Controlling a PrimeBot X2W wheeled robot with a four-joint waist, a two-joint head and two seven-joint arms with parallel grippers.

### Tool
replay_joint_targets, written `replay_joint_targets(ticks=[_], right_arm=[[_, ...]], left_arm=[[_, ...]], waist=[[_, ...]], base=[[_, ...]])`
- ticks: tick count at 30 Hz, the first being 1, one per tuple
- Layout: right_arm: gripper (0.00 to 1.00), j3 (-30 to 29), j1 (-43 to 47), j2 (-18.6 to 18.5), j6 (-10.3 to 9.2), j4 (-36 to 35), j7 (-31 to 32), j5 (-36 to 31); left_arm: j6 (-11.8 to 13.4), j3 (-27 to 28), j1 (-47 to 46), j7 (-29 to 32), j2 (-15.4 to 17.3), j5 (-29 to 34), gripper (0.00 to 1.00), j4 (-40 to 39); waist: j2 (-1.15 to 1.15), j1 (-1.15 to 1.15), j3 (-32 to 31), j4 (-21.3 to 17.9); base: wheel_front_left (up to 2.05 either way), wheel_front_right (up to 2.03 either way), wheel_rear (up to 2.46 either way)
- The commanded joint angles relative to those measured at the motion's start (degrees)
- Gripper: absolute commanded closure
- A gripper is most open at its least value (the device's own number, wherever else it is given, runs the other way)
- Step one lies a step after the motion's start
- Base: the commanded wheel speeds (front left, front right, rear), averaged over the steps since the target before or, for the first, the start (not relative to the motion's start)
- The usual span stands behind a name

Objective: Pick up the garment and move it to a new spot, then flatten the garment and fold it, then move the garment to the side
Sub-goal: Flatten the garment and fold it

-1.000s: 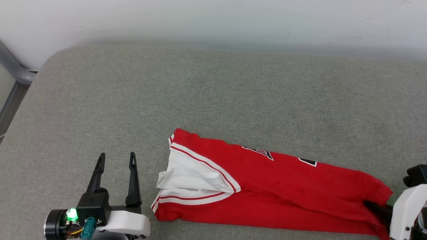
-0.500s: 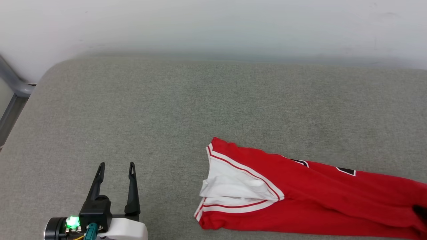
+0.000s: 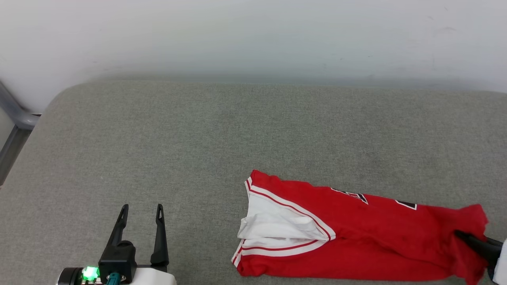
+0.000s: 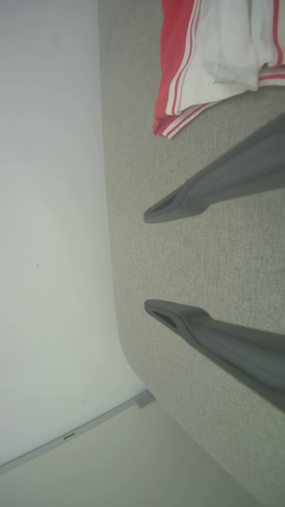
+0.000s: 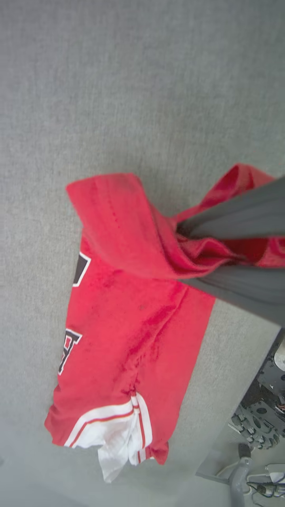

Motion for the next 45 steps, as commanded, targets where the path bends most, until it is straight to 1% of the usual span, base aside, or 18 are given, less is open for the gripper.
replay_joint_targets(ticks=[1,4,8,9,10,11,18,23,31,37,42,43,44,45], right_arm=[[1.00,-0.1,0.7,0.6,-0.05,-1.9,0.2,0.3],[1.00,-0.2,0.7,1.7,-0.05,-6.1,1.0,-0.8],[1.00,1.1,-1.6,4.8,-0.05,-9.8,3.0,-3.9],[1.00,1.6,-2.3,5.7,-0.05,-10.3,3.6,-4.8],[1.00,2.7,-4.0,7.9,-0.05,-10.9,4.8,-6.6],[1.00,4.1,-5.7,9.9,-0.05,-10.9,6.1,-8.7],[1.00,10.2,-13.1,16.4,-0.05,-9.0,9.0,-14.4],[1.00,14.8,-19.1,20.9,-0.05,-5.4,9.7,-16.5],[1.00,20.3,-26.2,27.9,-0.05,4.1,8.5,-18.1],[1.00,23.9,-28.2,30.8,-0.05,12.6,7.0,-19.8],[1.00,26.1,-28.3,31.1,-0.05,16.3,4.5,-19.8],[0.75,26.2,-28.5,31.0,-0.06,16.5,3.7,-19.8],[0.39,26.6,-28.8,30.6,-0.06,16.4,2.9,-20.2],[0.00,26.9,-28.9,30.2,-0.06,16.1,2.1,-20.4]], left_arm=[[-0.1,0.2,0.5,-0.2,-0.1,0.3,0.00,0.1],[-0.3,0.2,0.5,-0.2,-0.3,0.5,0.00,0.1],[-0.6,-0.1,-0.1,-0.2,-0.8,0.7,0.00,0.3],[-0.6,-0.2,-0.3,-0.2,-0.9,0.8,0.00,0.3],[-0.8,-0.4,-0.8,-0.2,-1.1,1.0,0.00,0.4],[-1.0,-0.6,-1.3,-0.2,-1.3,1.1,0.00,0.5],[-1.4,-0.8,-2.6,-0.2,-1.6,1.2,0.00,0.7],[-1.6,-0.8,-3.5,-0.2,-1.9,1.2,0.00,0.9],[-2.1,-1.1,-5.5,-0.2,-2.4,1.3,0.00,1.3],[-2.3,-1.4,-6.3,-0.2,-2.9,1.2,0.00,1.9],[-2.4,-1.2,-6.2,-0.2,-3.1,1.2,0.00,2.4],[-2.4,-1.1,-6.0,-0.2,-3.1,1.2,0.00,2.4],[-2.5,-1.0,-5.8,-0.2,-3.1,1.2,0.00,2.6],[-2.5,-0.9,-5.6,-0.2,-3.1,1.2,0.00,2.7]], waist=[[0.00,0.00,0.0,0.0],[0.00,0.00,0.2,0.0],[0.00,0.00,0.5,0.1],[0.00,0.00,0.7,0.2],[0.00,0.00,1.0,0.5],[0.00,0.00,1.3,0.9],[0.00,0.00,2.9,2.0],[0.00,0.00,4.5,2.4],[0.00,0.00,6.7,3.2],[0.00,0.00,7.4,3.7],[0.00,0.00,7.1,3.6],[0.00,0.00,6.9,3.4],[0.00,0.00,6.7,3.3],[0.00,0.00,6.4,3.2]], base=[[0.00,0.00,0.00],[0.00,0.00,0.00],[0.00,0.00,0.00],[0.00,0.00,0.00],[0.00,0.00,0.00],[0.00,0.00,0.00],[0.00,0.00,0.00],[0.00,0.00,0.00],[0.00,0.00,0.00],[0.00,0.00,0.00],[0.00,0.00,0.00],[0.00,0.00,0.00],[0.00,0.00,0.00],[0.00,0.00,0.00]])
